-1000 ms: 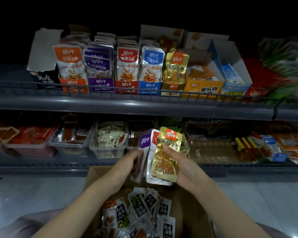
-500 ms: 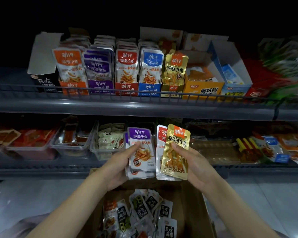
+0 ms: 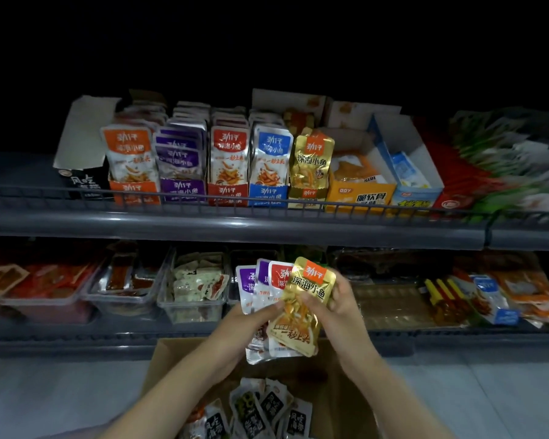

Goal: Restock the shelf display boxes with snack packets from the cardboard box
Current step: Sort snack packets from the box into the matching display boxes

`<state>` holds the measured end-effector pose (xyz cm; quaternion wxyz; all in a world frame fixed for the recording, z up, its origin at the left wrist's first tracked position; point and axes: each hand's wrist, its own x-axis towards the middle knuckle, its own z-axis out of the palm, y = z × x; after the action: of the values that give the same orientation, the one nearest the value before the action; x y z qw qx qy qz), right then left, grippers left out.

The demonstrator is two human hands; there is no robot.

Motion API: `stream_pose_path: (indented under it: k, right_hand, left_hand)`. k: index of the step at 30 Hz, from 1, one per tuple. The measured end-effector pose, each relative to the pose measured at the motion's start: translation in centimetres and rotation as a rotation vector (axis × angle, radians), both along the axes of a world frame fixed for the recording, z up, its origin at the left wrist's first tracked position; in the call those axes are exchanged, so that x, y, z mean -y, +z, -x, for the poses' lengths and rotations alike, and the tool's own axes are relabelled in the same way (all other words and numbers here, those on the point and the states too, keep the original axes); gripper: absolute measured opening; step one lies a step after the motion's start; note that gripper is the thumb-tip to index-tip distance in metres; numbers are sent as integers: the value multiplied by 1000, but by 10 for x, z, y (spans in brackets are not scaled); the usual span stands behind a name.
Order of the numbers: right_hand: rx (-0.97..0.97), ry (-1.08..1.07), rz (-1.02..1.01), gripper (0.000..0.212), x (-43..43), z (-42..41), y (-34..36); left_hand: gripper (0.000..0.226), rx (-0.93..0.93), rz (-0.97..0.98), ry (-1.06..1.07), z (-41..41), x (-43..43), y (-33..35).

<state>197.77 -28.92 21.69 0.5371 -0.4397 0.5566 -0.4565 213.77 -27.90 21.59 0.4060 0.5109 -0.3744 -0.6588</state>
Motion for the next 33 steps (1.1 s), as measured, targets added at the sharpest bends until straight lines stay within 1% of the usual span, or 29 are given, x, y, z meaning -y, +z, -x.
stream_pose_path:
  k: [1,2,3,5,7,10,12,15,19,20,23,26,28,29,30,31,32,33]
  right_hand:
    - [-34,13,48,58,4,6,5]
    - [-65,25,75,64,9,11,11]
    - [-100,35,98,62,13,15,17]
    - [-148,36,149,48,22,22,33]
    - [-143,33,202,37,35,29,54]
    - [-145,-49,373,24,72,39,92]
    - [-208,-127,501,21,103,43,119]
    - [-343,-126,649,24,148,45,146]
    - [-429,-65,681,28,189,38,155]
    - [-484,-49,688,29,196,36,154]
    - [-746,35,735,37,211,34,152]
    - [-910,131,705,40,214,31,146]
    - [-1158,148,703,42,216,29,141]
    - [-1258,151,701,45,216,28,139]
    - [-1312,139,693,48,215,27,137]
    - [-1314,106,710,50,210,23,136]
    - [-1259,60,752,51,204,19,135]
    - [-1158,24,808,48,194,12,136]
  left_hand:
    - [9,-4,6,11,1,2,5]
    - [11,-20,8,19,1,4,8]
    - [14,-27,10,33,1,8,11]
    - [17,-20,25,74,-4,15,24]
    - [19,-10,62,97,-9,27,37]
    - [22,-19,160,115,-20,45,56]
    - [22,-36,195,129,-28,55,64]
    - [21,-55,218,171,-36,63,66]
    - [18,-85,219,228,-42,68,65]
    - [19,-80,213,234,-43,70,65]
    - [20,-70,205,246,-45,74,66]
    - [19,-78,208,242,-47,76,66]
    - [19,-78,211,233,-46,74,67]
    - [19,-76,213,231,-46,74,68]
    - [18,-79,216,234,-46,73,68]
    - [18,-82,220,238,-46,72,68]
    - [19,-83,225,241,-46,71,69]
    - [20,-82,229,240,-46,70,70]
